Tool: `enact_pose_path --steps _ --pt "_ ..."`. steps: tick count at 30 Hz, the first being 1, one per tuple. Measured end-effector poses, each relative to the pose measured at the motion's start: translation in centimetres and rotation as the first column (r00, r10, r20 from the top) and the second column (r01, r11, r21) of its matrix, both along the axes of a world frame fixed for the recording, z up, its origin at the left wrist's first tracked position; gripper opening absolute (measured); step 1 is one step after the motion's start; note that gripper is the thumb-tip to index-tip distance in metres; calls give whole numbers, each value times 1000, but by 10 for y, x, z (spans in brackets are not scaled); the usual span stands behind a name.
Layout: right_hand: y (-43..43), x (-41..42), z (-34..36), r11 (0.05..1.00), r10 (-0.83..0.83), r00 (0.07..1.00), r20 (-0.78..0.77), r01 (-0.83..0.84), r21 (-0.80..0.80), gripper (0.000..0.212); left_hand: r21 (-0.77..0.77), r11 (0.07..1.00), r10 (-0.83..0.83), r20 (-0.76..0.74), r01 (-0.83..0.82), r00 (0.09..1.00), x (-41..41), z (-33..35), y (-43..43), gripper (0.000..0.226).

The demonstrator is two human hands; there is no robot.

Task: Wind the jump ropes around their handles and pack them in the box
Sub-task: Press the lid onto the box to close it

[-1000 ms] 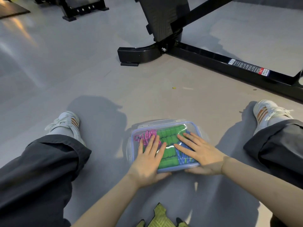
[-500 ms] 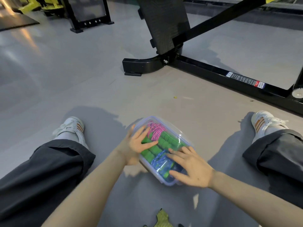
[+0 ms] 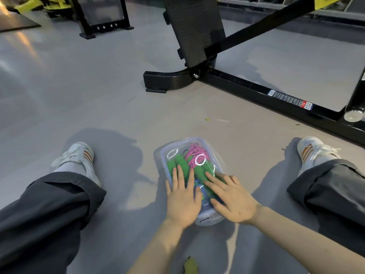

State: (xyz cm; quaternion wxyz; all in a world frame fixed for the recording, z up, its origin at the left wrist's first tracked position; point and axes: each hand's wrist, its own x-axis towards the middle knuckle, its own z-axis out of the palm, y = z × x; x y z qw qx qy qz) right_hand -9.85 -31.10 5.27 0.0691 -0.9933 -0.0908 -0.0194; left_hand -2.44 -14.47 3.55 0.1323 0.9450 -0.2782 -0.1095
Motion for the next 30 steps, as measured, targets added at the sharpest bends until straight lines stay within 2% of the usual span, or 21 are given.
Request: enact_pose_path --steps 4,8,10,14,18,23,26,28,30 --pt "-8 -18 -10 998 55 998 -43 -56 -12 73 77 942 -335 135 327 932 21 1 22 72" --pt "-11 -17 -21 996 82 995 -47 -80 47 84 148 849 -529 280 508 801 19 -13 40 78" --pt "-12 -16 -19 994 95 994 -45 -93 50 86 244 827 -562 337 507 756 22 -21 42 90" --pt "-11 -14 -24 995 91 995 38 -92 30 84 268 823 -565 290 502 772 21 -14 39 106" --pt "-10 -12 -31 995 104 987 121 -103 -20 82 214 836 -549 282 506 787 18 -15 40 97" --pt "-4 -14 -30 993 65 990 125 -52 -108 73 223 827 -563 325 517 760 18 -18 37 89" --pt "14 -16 -27 990 -38 990 135 55 -129 73 288 761 -648 326 581 688 33 -11 38 85" --pt "36 -17 -23 987 -143 980 140 151 -49 74 324 692 -721 295 645 627 55 -1 47 86" --pt "57 -17 -17 985 -168 979 119 163 48 74 362 645 -764 279 673 582 84 14 61 84"
